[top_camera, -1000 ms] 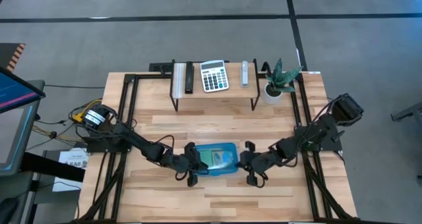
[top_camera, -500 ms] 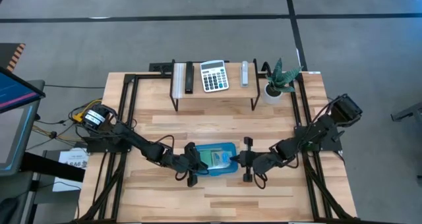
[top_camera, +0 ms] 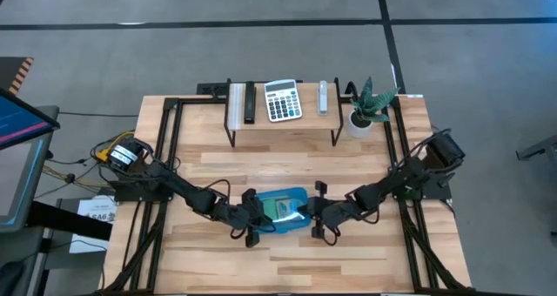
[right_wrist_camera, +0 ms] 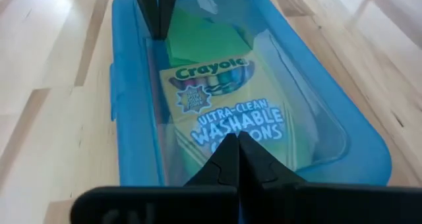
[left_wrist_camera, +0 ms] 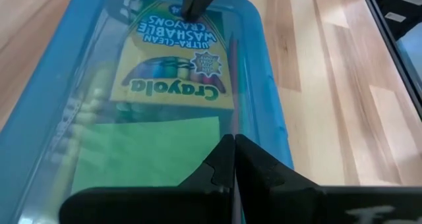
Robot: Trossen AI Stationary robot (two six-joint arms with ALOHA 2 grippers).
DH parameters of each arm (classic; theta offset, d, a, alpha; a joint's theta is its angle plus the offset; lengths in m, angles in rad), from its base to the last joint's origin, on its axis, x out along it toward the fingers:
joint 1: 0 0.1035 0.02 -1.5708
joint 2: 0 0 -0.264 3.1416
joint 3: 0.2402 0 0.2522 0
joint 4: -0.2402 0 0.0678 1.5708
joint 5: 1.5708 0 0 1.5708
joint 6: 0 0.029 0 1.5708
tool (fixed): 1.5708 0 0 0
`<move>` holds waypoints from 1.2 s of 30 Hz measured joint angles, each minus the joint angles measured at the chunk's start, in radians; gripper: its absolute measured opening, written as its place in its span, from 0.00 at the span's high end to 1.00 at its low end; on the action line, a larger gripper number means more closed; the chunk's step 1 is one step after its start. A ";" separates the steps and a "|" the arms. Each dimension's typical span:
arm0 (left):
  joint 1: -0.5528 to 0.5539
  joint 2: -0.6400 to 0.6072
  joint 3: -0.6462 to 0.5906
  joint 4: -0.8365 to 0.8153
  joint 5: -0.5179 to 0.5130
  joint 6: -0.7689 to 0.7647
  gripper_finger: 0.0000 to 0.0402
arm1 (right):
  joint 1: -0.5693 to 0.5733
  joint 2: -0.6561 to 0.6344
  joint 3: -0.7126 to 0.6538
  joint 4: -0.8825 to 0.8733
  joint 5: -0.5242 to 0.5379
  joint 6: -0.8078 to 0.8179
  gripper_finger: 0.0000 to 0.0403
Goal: Pack school essentials
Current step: Close the blue supply box, then return to Home Position
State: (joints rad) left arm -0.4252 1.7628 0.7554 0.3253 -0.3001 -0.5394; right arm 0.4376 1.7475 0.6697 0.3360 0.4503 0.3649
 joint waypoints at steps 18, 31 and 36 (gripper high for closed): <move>0.002 -0.085 -0.006 0.029 0.011 0.056 1.00 | 0.005 -0.159 -0.010 -0.065 -0.056 -0.023 0.98; -0.048 -0.153 -0.005 0.005 -0.020 0.091 1.00 | 0.029 -0.181 -0.007 -0.054 -0.040 -0.042 0.98; -0.043 -0.203 -0.004 0.027 -0.002 0.187 1.00 | 0.026 -0.229 -0.006 -0.048 -0.085 -0.117 0.98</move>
State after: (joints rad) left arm -0.4686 1.5593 0.7517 0.3520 -0.3018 -0.3528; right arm 0.4639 1.5188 0.6635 0.2879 0.3653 0.2482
